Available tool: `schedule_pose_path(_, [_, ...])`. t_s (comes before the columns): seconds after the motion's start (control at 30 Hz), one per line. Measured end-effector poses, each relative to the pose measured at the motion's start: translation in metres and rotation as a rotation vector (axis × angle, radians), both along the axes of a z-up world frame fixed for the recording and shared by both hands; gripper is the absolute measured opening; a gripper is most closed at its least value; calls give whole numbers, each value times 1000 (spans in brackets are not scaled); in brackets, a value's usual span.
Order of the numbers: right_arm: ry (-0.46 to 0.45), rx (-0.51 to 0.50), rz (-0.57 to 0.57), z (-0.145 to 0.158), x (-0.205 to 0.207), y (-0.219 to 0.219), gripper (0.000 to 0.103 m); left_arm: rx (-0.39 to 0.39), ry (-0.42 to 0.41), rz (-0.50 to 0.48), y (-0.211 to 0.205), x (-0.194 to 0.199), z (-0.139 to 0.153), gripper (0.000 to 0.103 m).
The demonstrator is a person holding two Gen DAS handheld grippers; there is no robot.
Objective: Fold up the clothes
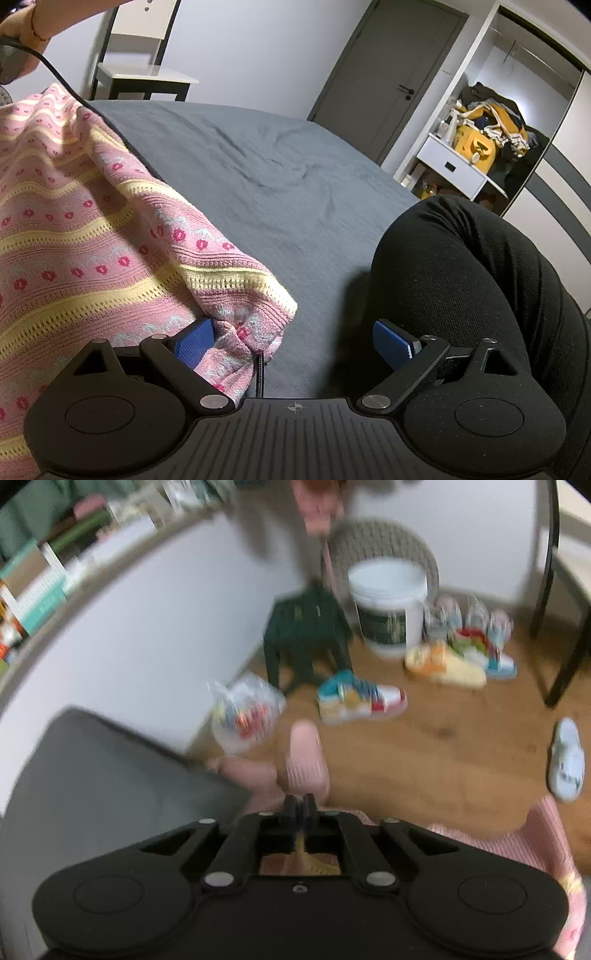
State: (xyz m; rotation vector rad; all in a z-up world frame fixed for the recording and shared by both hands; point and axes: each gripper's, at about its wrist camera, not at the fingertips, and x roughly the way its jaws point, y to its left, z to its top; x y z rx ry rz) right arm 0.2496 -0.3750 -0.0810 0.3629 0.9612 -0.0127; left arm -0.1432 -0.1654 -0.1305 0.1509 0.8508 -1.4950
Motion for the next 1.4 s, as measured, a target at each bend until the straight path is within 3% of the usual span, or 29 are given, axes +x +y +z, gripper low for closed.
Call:
schedule_pose_path(0.03, [-5, 5, -8, 4, -12, -9, 49, 1, 0, 0, 0, 0, 0, 92])
schedule_pose_path(0.07, [-10, 11, -17, 8, -24, -19, 56, 2, -1, 0, 0, 1, 1, 92])
schedule_pose_path(0.3, [-47, 49, -76, 36, -106, -85, 59, 13, -6, 2, -1, 1, 3, 92])
schedule_pose_path(0.43, [-5, 79, -84, 37, -162, -108, 53, 18, -17, 9, 0, -3, 5, 93])
schedule_pose_path(0.57, [50, 86, -69, 23, -202, -97, 52, 15, -35, 7, 1, -5, 7, 93])
schedule_pose_path(0.6, [63, 79, -66, 19, -208, -92, 43, 14, -38, 7, 2, -5, 7, 93])
schedule_pose_path(0.63, [74, 76, -59, 14, -211, -86, 22, 13, -40, 8, 3, -5, 7, 93])
schedule_pose_path(0.67, [80, 74, -55, 9, -214, -81, 7, 14, -42, 8, 3, -5, 7, 93])
schedule_pose_path(0.87, [31, 191, -196, 2, -241, -97, 6, 28, -68, 13, 4, -7, 12, 93])
schedule_pose_path(0.97, [1, 269, -290, 1, -256, -109, 29, 25, -82, 7, 7, -6, 16, 93])
schedule_pose_path(1.0, [-17, 289, -310, 3, -262, -111, 43, 15, -98, 12, 9, -5, 20, 93])
schedule_pose_path(1.07, [-94, 289, -278, 20, -277, -105, 51, -19, -134, 32, 14, -3, 33, 93])
schedule_pose_path(1.13, [-141, 239, -211, 40, -298, -90, 63, -70, -150, 74, 26, 5, 47, 93])
schedule_pose_path(1.2, [-116, 141, -180, 53, -324, -69, 78, -93, -152, 129, 41, 22, 59, 93])
schedule_pose_path(1.3, [-113, 54, -135, 59, -358, -39, 79, -83, -179, 271, 68, 53, 71, 93])
schedule_pose_path(1.4, [-157, -17, -157, 60, -391, -10, 79, -41, -193, 509, 98, 96, 75, 93])
